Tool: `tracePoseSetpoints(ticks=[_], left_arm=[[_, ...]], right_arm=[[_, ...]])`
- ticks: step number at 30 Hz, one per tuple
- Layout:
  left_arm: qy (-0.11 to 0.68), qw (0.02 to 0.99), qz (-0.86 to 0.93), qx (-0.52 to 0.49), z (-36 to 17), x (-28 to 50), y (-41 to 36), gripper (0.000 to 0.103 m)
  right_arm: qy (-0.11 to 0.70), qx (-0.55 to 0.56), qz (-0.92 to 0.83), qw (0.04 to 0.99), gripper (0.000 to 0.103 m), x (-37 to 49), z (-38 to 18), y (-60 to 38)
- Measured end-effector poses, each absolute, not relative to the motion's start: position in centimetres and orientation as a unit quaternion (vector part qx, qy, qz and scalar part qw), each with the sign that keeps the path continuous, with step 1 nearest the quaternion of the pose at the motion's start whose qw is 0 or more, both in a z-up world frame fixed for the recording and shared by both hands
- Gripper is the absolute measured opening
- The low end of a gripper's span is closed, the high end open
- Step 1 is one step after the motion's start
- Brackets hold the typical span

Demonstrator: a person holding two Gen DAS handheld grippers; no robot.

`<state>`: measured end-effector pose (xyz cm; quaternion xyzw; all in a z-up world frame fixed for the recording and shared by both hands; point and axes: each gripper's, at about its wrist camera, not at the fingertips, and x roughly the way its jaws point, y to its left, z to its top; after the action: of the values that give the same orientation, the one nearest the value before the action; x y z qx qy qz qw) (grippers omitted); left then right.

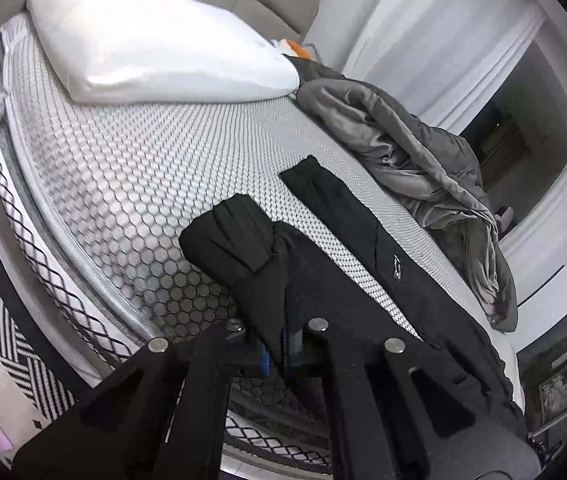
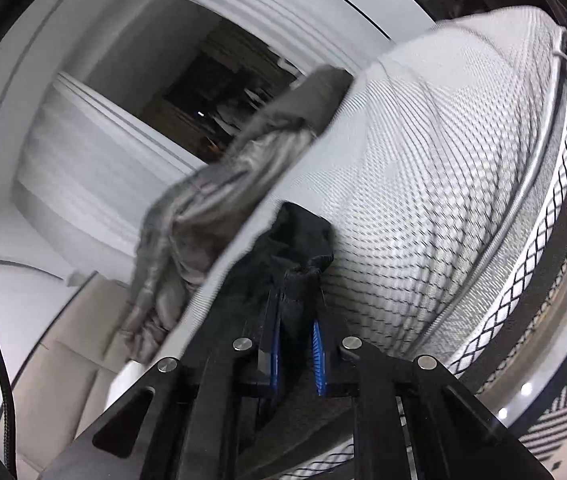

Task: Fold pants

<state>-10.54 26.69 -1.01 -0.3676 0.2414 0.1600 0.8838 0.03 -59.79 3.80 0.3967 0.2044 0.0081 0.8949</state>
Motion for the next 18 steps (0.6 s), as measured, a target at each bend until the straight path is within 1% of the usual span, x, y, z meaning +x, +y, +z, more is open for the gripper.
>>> tracePoseSetpoints(ticks=[2,5,9,14,18], left_arm=[[0.244,0.881,0.158,-0.375,-0.8,-10.9,27.3,0.001],[0.241,0.877,0.149,-0.387,-0.2,-10.8,28.1,0.001],[0.227,0.884,0.14,-0.384,2.2,-9.8,28.7,0.001],[0.216,0.894,0.133,-0.37,6.5,-5.8,29.6,0.001],[0.226,0.9,0.136,-0.346,9.3,0.5,30.4,0.001]], right_arm=[[0.211,0.372,-0.009,0.904,0.012,-0.4,4.4,-59.1],[0.218,0.386,-0.009,0.896,0.012,0.0,4.6,-58.6],[0.197,0.373,-0.024,0.907,0.012,0.2,6.8,-57.6],[0.167,0.345,-0.048,0.922,0.012,3.5,11.0,-55.7],[0.16,0.324,-0.067,0.93,0.012,9.0,14.6,-54.4]])
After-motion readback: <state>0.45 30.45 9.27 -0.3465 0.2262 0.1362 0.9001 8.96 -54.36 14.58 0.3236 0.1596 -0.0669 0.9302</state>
